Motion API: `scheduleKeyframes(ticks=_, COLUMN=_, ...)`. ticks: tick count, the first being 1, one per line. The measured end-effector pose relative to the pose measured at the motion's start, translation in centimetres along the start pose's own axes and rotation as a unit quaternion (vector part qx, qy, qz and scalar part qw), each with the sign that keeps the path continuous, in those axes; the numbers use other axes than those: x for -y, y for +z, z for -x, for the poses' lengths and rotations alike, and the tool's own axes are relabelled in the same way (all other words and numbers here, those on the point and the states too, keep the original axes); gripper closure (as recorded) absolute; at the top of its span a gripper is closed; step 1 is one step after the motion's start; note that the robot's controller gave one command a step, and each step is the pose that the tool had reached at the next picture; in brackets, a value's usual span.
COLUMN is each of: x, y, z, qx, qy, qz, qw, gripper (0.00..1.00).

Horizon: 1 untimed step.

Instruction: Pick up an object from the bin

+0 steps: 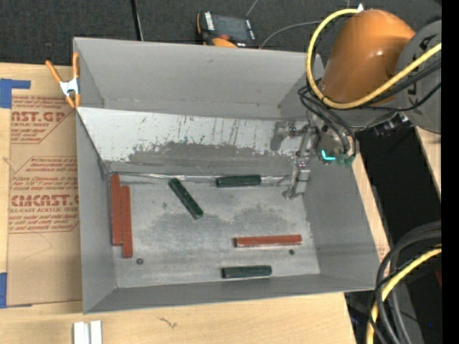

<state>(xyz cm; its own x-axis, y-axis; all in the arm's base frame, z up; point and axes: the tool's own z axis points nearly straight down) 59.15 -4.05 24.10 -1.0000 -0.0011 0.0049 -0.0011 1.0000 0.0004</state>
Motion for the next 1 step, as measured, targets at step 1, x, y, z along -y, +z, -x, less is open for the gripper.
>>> scheduleKeyframes(ticks=1, x=0.25, y=17.54, z=-5.17, qx=-0.0019, qy=0.041, qz=0.001, qw=0.9992, gripper=0.00)
